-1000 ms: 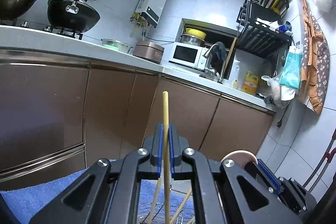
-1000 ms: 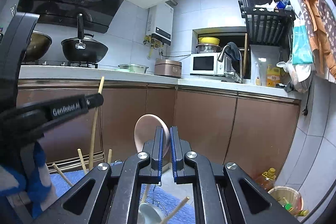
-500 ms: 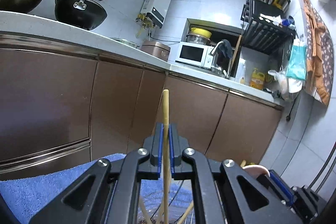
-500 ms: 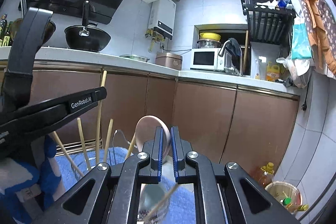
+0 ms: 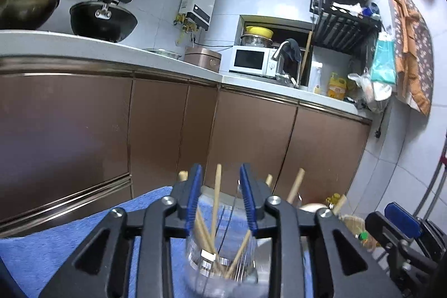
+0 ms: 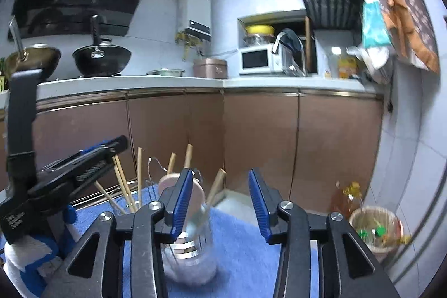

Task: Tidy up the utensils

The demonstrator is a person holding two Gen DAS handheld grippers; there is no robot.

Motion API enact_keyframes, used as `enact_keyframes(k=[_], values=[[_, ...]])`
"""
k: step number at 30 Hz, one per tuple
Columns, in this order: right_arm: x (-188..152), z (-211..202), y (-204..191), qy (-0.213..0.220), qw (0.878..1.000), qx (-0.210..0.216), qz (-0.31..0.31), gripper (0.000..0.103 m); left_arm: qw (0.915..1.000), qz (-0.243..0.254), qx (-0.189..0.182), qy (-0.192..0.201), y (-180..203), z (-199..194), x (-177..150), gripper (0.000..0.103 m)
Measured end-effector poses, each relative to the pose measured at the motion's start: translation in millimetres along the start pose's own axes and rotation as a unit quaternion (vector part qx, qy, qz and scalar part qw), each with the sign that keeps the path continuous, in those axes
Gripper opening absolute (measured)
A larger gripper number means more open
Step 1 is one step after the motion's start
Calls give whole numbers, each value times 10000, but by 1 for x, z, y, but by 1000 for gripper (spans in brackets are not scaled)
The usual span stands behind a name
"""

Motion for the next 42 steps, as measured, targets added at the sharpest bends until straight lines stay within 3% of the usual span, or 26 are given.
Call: enact_keyframes(k=[3,8,20,28,42], values=[[-9,-9,4,-320,9993,-114,125,49,9998,66,48,-157,-2,-22,-5,45],[-26,-24,9,-661,9970,-339,212,59,9979,250,247,-547,-5,-48,-22,54],[-29,-53,17,-610,9965,-562,137,72,9869,799,955,-1030,-14,-95,-49,58],[-23,-66,19,-504,9967,-602,193,80,9784,1194,1409,-933,-16,-112,-55,68],[-28,-62,23,-684,9948,-711,236,93,9770,1120,1532,-967,-25,-106,-57,71]])
Point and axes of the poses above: each gripper's, at about its wrist camera, not at the fingertips, and z roughly the way its jaws point, y to its right, x to its top, the point moved 3 cm from there along z, roughly the way its jaws point, and after that the axes turned 10 degrees about x, right-handed, at the moved point
